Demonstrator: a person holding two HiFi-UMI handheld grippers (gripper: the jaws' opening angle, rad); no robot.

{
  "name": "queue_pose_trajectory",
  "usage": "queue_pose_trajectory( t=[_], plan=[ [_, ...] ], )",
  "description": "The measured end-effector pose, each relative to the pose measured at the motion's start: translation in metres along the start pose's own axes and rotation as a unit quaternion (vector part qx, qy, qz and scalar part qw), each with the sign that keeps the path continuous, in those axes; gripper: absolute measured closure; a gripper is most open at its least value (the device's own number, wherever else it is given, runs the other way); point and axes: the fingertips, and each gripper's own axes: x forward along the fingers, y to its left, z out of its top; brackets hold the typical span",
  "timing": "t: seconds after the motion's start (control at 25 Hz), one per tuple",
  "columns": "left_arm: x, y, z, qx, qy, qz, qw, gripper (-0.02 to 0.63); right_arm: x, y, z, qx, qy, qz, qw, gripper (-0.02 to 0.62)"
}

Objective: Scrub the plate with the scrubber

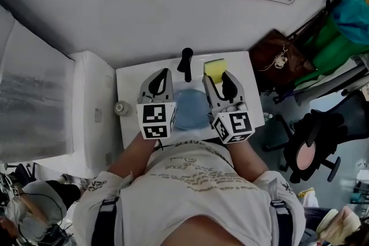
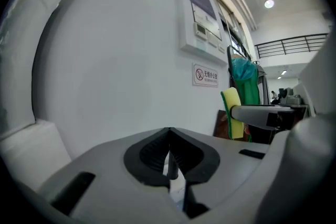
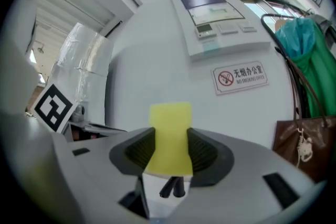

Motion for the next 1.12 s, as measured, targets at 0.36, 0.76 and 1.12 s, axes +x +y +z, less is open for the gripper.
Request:
queue_pose_trajectory(
  t=[0.36, 0.76, 1.12],
  plan=[
    [-0.007, 0.003, 0.033, 0.009, -0.023, 0.004, 0.9997, 0.584, 0.003, 0.003, 0.018, 0.003, -0.022, -0.012, 1.000, 0.402],
    [-0.013, 0.004, 0.049, -0.001, -0.047, 0.002, 0.9989, 0.584, 0.009, 0.003, 0.032, -0.008, -0.041, -0.024, 0.999, 0.402],
    [-0.023, 0.001, 0.053, -0.038, -0.044, -0.024, 0.9980, 0.584, 0.012, 0.016, 0.028, 0.012, -0.031, -0.006, 0.999, 0.402]
  ],
)
